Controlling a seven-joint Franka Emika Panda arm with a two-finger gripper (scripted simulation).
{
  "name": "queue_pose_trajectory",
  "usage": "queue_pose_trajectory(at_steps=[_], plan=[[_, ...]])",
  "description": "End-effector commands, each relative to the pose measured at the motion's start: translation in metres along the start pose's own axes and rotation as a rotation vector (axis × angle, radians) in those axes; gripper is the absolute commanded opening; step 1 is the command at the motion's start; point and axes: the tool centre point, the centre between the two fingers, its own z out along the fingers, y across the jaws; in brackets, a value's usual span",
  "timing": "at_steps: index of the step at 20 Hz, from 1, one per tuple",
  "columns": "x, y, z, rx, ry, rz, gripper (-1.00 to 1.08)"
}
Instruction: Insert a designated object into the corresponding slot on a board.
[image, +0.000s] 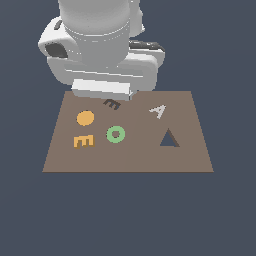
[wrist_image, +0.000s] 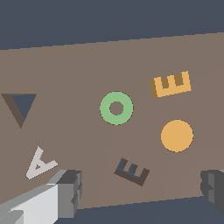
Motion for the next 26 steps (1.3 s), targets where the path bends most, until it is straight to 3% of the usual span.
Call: queue_pose_trajectory(at_steps=[1,14,26], plan=[[0.000,0.000,0.000,0.000,0.000,0.000,1.00],[0.012,0.001,0.010,0.004,0.002,0.127,1.00],[0.045,0.012,0.038,0.017,0.009,0.492,1.00]])
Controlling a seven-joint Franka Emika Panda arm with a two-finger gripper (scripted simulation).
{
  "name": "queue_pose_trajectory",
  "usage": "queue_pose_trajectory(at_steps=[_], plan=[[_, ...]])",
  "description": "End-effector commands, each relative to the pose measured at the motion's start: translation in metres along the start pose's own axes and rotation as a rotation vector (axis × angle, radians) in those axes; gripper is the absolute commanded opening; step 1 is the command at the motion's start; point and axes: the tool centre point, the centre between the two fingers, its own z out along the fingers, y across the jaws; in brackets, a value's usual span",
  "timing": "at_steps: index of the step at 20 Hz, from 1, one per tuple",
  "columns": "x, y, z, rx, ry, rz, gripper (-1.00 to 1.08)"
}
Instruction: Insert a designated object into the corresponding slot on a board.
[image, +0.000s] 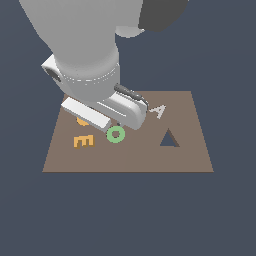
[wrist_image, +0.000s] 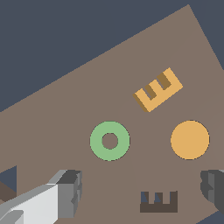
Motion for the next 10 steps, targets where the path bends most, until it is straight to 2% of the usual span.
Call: queue_pose_trajectory(at_steps=[1,10], plan=[[0.010,0.001,0.008,0.003,0.002,0.101,1.00],[0.046,0.013,0.038,0.018,0.009,0.497,1.00]])
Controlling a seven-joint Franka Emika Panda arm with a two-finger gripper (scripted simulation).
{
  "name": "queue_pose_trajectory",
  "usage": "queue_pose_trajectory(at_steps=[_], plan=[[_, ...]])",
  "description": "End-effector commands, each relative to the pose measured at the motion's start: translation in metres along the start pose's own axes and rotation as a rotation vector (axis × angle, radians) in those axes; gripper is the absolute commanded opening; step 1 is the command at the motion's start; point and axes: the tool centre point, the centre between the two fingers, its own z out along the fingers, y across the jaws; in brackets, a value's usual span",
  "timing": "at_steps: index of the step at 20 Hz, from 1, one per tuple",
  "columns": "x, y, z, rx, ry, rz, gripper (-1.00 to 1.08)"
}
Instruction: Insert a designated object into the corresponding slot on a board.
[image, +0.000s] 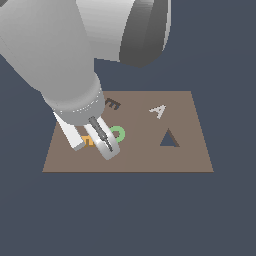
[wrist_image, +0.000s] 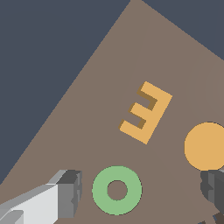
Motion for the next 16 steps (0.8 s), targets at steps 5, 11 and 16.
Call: queue_pose_trajectory(at_steps=[5,11,16], plan=[[0.023,0.004,0.018,0.009,0.005,0.237,1.00],[0.036,0.009,0.029,0.015,0.007,0.387,1.00],[0.043,0.013,0.035,0.018,0.008,0.463,1.00]])
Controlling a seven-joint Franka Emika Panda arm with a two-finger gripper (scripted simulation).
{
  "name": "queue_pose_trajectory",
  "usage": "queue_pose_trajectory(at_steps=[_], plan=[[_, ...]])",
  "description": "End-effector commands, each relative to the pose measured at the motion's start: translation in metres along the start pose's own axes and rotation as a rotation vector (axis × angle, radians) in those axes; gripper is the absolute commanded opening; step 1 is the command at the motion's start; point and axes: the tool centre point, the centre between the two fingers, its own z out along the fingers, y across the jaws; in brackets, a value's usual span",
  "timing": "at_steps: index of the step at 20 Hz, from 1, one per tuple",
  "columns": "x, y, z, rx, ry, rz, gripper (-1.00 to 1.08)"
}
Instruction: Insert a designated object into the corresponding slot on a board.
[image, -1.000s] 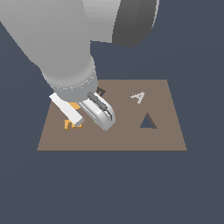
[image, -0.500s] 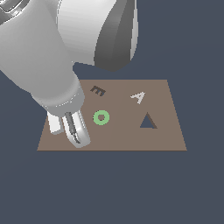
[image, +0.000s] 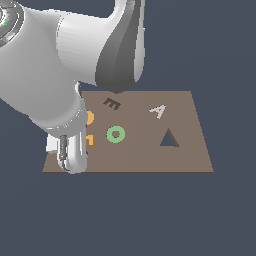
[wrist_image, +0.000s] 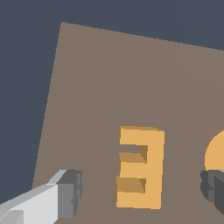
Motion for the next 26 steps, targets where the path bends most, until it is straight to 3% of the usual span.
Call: queue_pose_trajectory(at_steps=[1,17,18,26], plan=[[0.003,0.000,0.002,0.002,0.000,0.032,1.00],[0.005,0.001,0.024,0.002,0.000,0.054,1.00],[0.005,0.001,0.024,0.002,0.000,0.054,-1.00],[0.005,0.001,0.024,0.002,0.000,0.054,-1.00]])
